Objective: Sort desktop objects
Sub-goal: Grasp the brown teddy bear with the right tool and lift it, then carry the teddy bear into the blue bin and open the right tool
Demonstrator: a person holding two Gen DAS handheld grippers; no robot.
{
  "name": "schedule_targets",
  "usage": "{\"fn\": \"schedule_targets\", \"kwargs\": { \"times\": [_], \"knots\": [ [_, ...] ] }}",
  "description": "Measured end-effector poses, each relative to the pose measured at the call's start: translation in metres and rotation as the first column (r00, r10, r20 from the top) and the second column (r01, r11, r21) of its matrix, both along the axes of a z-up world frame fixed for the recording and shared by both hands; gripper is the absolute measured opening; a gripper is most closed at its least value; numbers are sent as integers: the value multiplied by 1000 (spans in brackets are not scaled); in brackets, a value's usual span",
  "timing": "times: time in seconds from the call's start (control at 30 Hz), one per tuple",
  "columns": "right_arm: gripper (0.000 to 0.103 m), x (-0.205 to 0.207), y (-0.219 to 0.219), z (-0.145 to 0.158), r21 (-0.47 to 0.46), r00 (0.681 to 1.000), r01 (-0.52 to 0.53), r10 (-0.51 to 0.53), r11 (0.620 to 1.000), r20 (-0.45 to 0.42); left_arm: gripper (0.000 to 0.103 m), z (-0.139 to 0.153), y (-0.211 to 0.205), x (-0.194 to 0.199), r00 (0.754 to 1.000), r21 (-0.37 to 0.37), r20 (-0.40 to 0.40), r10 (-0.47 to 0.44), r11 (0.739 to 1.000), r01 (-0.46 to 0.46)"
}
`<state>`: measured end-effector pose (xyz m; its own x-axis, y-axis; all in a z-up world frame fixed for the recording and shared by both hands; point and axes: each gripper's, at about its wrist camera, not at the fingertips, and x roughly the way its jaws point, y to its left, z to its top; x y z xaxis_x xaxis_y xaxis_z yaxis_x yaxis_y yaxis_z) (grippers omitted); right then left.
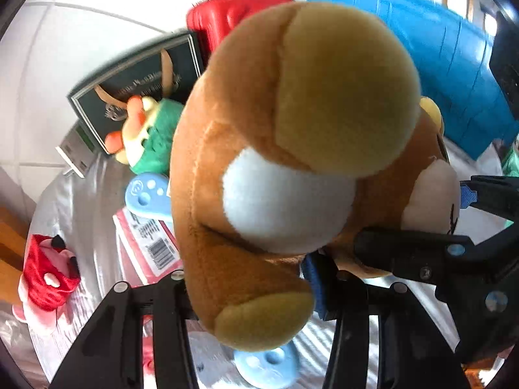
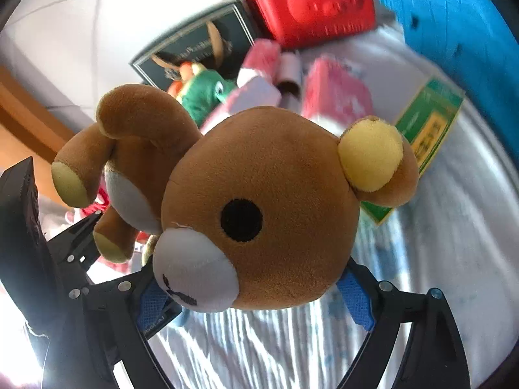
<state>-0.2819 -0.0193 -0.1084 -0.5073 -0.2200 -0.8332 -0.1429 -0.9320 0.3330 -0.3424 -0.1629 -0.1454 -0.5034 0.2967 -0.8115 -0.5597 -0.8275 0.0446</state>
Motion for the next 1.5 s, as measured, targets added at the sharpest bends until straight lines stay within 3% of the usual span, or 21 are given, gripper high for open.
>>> {"fn": "schedule_targets", "kwargs": {
  "times": [0.23,0.4,0.63,0.73,0.93,1.17,1.27,1.37,1.5],
  "knots": [
    [91,13,30,68,28,995,-31,33,999,-90,46,65,27,33,994,49,-105,39,998,-34],
    [91,30,72,123,107,982,-16,36,994,-186,46,119,80,49,982,119,-180,55,992,-34],
    [91,62,203,216,182,945,88,-24,979,-325,46,210,221,64,950,205,-313,-10,976,78],
    [92,74,269,243,185,935,150,-78,971,-347,46,233,288,66,945,221,-322,-51,967,127],
    [93,91,396,251,116,923,264,-216,957,-318,46,242,410,58,963,226,-226,-146,954,198],
    [96,117,475,231,67,894,383,-351,922,-278,46,215,503,58,968,129,-141,-207,966,225],
    [103,122,496,230,59,878,414,-382,908,-287,47,212,507,61,969,118,-158,-190,971,210],
    [103,132,507,235,62,877,419,-386,906,-288,47,215,506,60,969,130,-175,-175,971,199],
    [103,147,495,231,73,878,418,-382,906,-289,58,215,499,43,969,135,-198,-151,975,179]
  ]
}}
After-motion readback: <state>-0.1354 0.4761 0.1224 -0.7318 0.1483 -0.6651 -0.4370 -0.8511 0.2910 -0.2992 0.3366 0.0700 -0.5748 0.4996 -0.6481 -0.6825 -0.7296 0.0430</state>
